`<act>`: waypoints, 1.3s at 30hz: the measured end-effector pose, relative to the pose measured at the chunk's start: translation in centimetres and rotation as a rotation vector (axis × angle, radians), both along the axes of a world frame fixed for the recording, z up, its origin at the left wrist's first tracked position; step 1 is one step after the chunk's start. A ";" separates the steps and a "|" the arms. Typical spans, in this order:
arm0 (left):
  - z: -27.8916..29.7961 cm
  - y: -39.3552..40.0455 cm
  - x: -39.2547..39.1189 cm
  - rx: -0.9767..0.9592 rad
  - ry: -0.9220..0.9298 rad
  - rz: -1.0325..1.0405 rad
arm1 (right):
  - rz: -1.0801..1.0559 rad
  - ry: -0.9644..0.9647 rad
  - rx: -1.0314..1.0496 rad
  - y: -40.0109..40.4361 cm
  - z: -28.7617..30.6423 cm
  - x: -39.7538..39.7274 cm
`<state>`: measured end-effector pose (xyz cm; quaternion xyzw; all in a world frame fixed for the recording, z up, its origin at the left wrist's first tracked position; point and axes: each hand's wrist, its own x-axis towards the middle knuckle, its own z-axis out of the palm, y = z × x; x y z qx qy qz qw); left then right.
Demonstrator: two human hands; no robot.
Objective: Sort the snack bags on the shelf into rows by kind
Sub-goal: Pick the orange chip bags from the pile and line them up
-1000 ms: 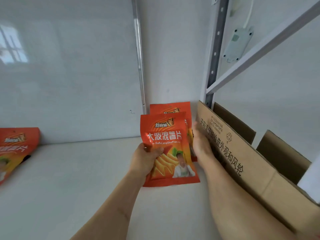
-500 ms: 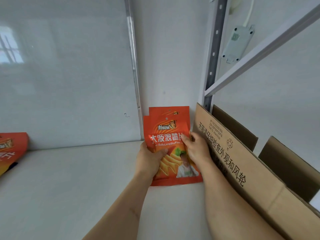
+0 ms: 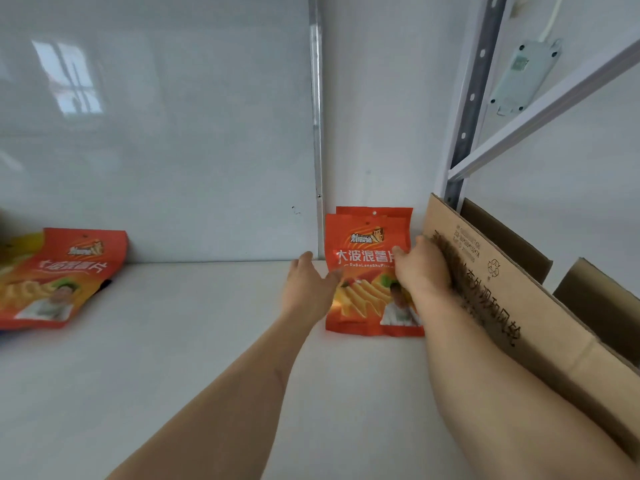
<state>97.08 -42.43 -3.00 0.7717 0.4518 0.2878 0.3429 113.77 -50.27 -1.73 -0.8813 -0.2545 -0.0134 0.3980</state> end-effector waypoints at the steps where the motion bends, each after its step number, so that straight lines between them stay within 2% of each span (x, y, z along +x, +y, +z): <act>1: 0.3 0.1 -1.4 0.123 0.115 -0.004 | -0.020 -0.145 -0.075 0.0 0.6 -0.9; 3: 0.7 0.5 -4.7 0.398 0.339 0.009 | 0.009 -0.399 -0.156 0.6 1.0 -3.5; 5: 0.6 1.2 -8.2 0.640 0.521 0.012 | 0.137 -0.547 -0.168 1.4 0.9 -6.7; 7: 0.1 2.3 -12.2 0.798 0.679 0.001 | 0.288 -0.676 -0.192 2.4 0.2 -10.6; 10: -0.3 3.6 -18.9 0.930 0.765 0.030 | 0.475 -0.792 -0.236 4.2 -1.2 -17.2; 17: 1.1 5.4 -34.0 0.965 0.909 0.099 | 0.660 -0.808 -0.247 8.8 -1.5 -33.2; 22: 1.7 7.1 -42.3 0.927 0.856 0.170 | 0.686 -0.789 -0.224 12.1 -0.4 -42.6; 26: 1.8 9.8 -46.2 0.886 0.767 0.212 | 0.688 -0.762 -0.201 14.9 0.2 -46.8; 33: 2.5 15.9 -48.1 0.787 0.590 0.303 | 0.661 -0.565 -0.113 21.8 0.7 -48.8; 39: 2.4 21.9 -46.8 0.736 0.482 0.338 | 0.528 -0.331 -0.044 27.9 -1.0 -48.0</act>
